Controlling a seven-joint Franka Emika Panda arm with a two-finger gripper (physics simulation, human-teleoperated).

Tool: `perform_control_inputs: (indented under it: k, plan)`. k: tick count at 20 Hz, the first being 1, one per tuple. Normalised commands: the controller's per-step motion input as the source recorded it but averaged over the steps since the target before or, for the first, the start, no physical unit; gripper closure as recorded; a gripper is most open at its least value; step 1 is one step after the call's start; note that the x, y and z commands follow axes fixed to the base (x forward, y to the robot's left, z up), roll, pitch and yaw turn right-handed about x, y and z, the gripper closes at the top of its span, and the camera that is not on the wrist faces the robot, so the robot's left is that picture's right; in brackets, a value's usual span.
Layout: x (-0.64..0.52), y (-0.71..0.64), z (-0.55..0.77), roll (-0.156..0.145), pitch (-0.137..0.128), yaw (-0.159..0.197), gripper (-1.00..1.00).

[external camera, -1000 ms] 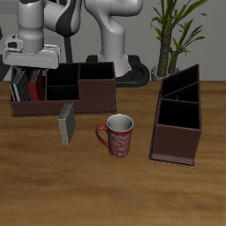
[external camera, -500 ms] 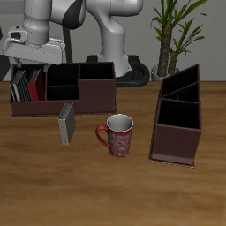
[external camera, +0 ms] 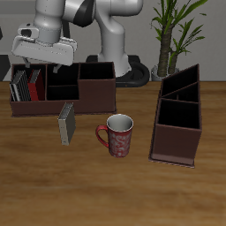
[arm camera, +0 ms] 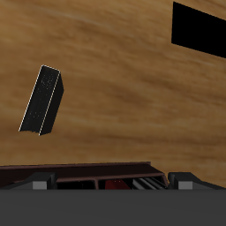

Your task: Place the striped book into the back desk caddy's left compartment and place the red book into the back desk caddy's left compartment and place the yellow book into the left desk caddy's right compartment

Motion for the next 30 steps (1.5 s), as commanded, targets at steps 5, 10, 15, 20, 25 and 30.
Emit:
perform_control_inputs:
  k: [5, 10, 15, 20, 25, 30]
  plan:
    - [0.49, 0.28, 0.12, 0.027, -0.008, -0.049, -1.0]
    - [0.36, 0.18, -0.06, 0.022, -0.001, -0.046, -1.0]
    - [0.25, 0.42, -0.35, 0.07, 0.036, -0.001, -1.0]
    - [0.13, 0.18, -0.23, 0.032, 0.027, -0.018, -1.0]
    - [0.04, 0.08, -0.24, 0.024, 0.004, -0.022, -1.0]
    - [0.02, -0.07, -0.37, 0.008, 0.027, -0.031, -1.0]
